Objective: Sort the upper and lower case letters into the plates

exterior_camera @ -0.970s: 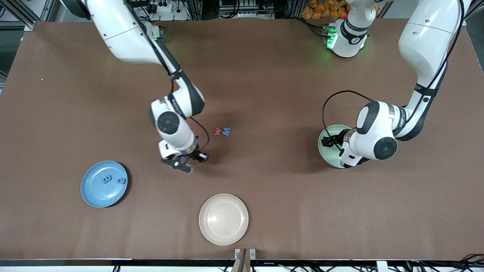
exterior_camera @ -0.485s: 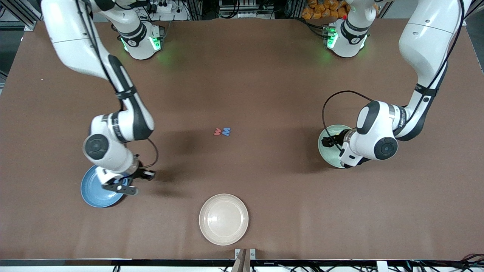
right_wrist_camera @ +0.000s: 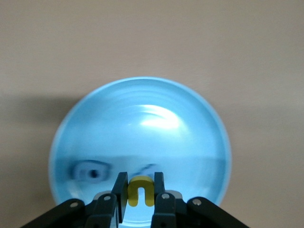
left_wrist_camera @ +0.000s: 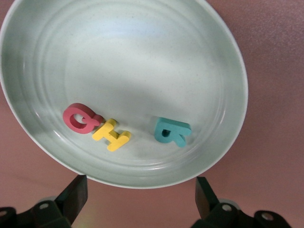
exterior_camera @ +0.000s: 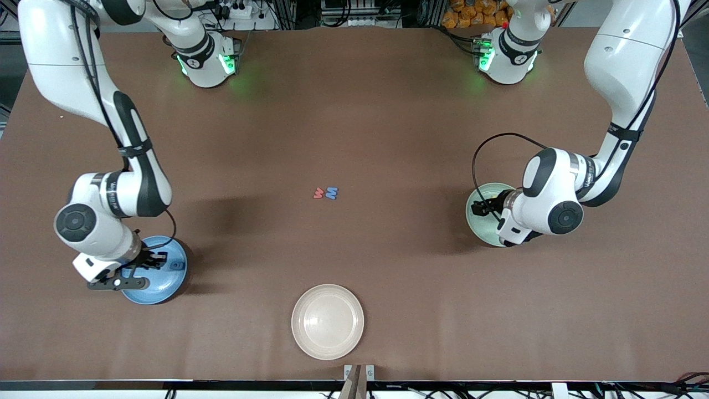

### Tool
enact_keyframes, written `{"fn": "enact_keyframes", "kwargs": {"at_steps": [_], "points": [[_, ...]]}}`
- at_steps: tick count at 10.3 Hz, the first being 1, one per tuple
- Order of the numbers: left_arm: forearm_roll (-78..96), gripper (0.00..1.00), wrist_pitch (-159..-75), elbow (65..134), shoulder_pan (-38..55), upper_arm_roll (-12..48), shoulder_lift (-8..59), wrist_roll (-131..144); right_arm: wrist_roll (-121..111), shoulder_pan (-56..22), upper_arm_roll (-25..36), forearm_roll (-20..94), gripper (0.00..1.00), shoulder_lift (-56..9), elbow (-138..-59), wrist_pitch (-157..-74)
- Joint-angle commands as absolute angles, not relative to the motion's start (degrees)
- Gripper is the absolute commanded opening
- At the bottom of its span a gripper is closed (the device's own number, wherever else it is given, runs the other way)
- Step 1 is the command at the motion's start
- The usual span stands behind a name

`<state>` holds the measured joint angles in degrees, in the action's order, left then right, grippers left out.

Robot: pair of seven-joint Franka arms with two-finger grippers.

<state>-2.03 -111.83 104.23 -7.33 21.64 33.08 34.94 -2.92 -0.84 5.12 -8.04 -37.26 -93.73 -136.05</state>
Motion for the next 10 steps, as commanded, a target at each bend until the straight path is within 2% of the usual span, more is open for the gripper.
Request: {"fn": "enact_keyframes", "kwargs": {"at_steps": [1, 5, 8, 10], "points": [[-2.1, 1.0, -112.1, 104.3, -7.3, 21.8, 32.7, 35.9, -7.4, 2.5, 4.2, -8.4, 0.99, -38.8, -91.3, -137.2], [-2.1, 1.0, -112.1, 104.3, -7.3, 21.8, 32.9, 35.9, -5.2, -0.4, 3.2, -8.1, 1.0, -38.6, -91.8, -136.4], [-1.4, 1.0, -112.7, 104.4, -7.3, 21.8, 33.0, 35.9, -4.2, -1.1, -1.6, -8.1, 1.0, -38.2, -91.8, -135.3], [-0.2, 1.0, -113.0, 104.5, -6.5, 21.8, 33.1, 36.0, -4.2, -4.5, -3.5, -8.2, 1.0, -37.9, -91.8, -134.0]]}}
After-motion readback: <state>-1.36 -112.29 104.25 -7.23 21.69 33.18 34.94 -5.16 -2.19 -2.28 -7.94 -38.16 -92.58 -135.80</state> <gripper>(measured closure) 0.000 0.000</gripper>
